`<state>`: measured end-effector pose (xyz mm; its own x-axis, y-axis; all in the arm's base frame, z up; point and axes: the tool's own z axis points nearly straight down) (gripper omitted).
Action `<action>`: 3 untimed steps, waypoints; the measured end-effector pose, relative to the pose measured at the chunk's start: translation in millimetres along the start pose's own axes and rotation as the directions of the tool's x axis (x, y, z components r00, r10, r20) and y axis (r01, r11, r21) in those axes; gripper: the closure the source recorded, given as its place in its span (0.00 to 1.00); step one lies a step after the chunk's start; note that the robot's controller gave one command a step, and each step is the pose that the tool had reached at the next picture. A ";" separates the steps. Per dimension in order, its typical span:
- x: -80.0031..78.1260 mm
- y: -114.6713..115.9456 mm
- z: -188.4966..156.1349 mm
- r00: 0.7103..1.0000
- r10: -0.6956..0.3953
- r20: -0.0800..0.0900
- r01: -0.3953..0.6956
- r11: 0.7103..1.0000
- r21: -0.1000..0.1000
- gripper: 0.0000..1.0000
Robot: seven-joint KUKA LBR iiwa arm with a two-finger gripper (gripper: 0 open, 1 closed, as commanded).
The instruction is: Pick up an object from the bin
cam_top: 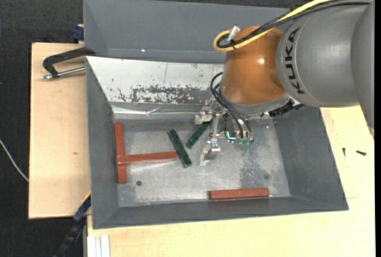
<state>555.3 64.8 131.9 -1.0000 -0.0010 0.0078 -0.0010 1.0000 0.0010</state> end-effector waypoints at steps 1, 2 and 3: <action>-0.5 0.0 -2.2 1.000 0.000 0.003 0.000 1.000 0.000 0.00; -21.0 -14.6 -16.1 1.000 -0.024 0.013 0.024 1.000 -0.001 0.00; 33.5 48.9 51.9 0.978 -0.204 0.037 0.204 0.979 0.000 1.00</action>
Offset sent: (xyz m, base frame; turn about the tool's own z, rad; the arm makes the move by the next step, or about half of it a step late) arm 0.0326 -0.0265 0.0228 -0.0370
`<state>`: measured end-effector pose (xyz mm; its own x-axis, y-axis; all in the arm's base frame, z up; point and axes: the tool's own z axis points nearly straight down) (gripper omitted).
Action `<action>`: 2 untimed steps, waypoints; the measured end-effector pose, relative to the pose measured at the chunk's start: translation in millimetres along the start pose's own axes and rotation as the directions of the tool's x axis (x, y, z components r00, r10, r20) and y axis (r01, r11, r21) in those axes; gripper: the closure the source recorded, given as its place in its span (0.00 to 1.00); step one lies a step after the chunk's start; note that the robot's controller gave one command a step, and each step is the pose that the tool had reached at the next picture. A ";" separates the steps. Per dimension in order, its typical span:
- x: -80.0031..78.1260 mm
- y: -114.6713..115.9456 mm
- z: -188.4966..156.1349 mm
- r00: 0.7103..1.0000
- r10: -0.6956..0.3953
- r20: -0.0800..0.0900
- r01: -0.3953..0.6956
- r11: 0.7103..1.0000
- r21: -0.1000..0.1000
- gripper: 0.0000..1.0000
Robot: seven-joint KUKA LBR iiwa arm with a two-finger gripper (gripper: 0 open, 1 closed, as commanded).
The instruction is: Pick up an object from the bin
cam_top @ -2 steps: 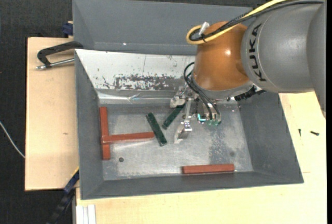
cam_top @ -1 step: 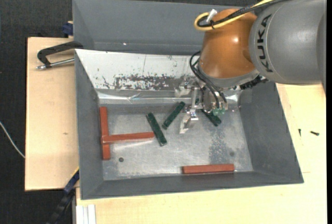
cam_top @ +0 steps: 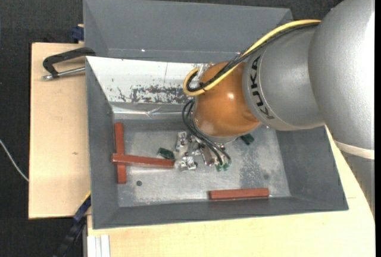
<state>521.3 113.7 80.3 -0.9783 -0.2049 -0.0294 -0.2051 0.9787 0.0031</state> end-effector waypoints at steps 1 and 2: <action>8.3 0.4 3.1 0.999 -0.002 -0.033 0.002 1.000 0.000 0.00; -1.1 0.4 0.0 1.000 0.000 0.005 0.000 1.000 -0.001 1.00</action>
Offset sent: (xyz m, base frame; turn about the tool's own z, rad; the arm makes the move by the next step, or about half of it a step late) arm 0.0000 0.0000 0.0000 0.0000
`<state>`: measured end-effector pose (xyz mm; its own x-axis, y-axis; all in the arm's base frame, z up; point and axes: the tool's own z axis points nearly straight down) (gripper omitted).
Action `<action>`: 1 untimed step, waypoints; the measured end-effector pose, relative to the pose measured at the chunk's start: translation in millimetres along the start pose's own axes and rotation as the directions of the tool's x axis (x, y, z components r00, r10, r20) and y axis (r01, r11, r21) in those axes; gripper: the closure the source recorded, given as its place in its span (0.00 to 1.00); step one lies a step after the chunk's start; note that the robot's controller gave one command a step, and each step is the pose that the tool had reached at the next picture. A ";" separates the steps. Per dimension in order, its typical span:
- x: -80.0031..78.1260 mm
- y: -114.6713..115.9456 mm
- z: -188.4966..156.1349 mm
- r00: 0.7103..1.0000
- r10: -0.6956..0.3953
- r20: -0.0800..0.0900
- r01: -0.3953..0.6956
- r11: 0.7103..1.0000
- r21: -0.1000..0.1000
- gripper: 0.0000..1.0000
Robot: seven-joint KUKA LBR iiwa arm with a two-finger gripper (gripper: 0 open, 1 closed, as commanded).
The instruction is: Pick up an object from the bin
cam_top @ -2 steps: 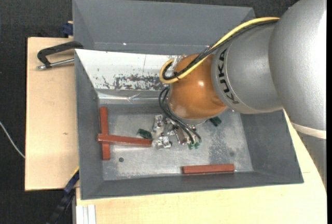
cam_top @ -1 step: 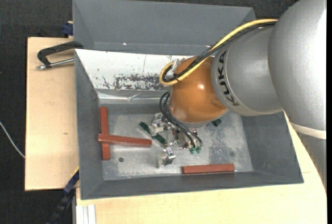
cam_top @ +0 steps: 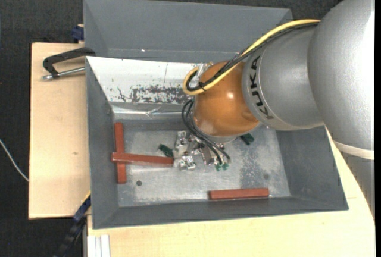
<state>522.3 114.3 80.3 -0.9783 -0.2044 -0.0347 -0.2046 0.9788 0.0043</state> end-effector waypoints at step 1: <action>9.5 0.4 3.2 0.999 -0.003 -0.038 0.003 1.000 0.000 0.00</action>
Offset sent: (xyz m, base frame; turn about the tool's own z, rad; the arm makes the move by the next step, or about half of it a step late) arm 0.0000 0.0000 0.0000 0.0000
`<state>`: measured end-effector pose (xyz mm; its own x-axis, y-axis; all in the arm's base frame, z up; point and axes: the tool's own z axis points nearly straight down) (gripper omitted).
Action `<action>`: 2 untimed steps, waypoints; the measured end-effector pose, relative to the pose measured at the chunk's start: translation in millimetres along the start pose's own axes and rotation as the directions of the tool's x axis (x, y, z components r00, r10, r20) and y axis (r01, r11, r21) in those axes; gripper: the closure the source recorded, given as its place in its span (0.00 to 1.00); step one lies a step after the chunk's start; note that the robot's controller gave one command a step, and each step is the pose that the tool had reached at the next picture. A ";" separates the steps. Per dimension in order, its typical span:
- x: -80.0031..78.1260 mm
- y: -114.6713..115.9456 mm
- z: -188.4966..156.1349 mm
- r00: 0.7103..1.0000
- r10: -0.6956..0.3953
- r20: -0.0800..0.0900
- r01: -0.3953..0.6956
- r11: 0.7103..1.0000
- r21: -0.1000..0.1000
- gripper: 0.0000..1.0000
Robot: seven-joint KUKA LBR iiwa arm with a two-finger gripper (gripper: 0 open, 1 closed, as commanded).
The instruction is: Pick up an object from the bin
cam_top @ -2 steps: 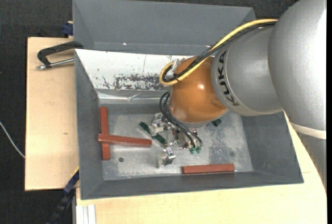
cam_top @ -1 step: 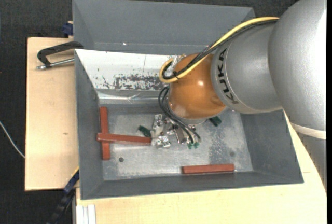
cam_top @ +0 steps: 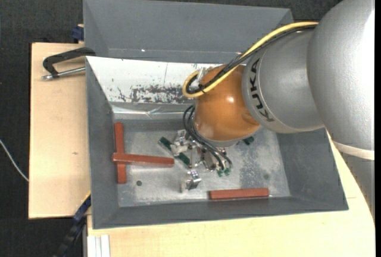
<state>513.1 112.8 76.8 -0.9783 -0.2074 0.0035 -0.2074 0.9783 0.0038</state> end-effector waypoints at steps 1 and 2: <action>-9.9 -0.2 -3.6 0.999 0.003 0.041 -0.003 1.000 -0.001 1.00; -0.5 -0.1 -0.1 1.000 0.000 0.002 0.000 1.000 0.000 0.00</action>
Offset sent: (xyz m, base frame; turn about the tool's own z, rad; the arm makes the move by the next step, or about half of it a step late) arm 0.0000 0.0000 0.0000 0.0000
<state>513.6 112.7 76.9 -0.9784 -0.2070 0.0012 -0.2069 0.9783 0.0038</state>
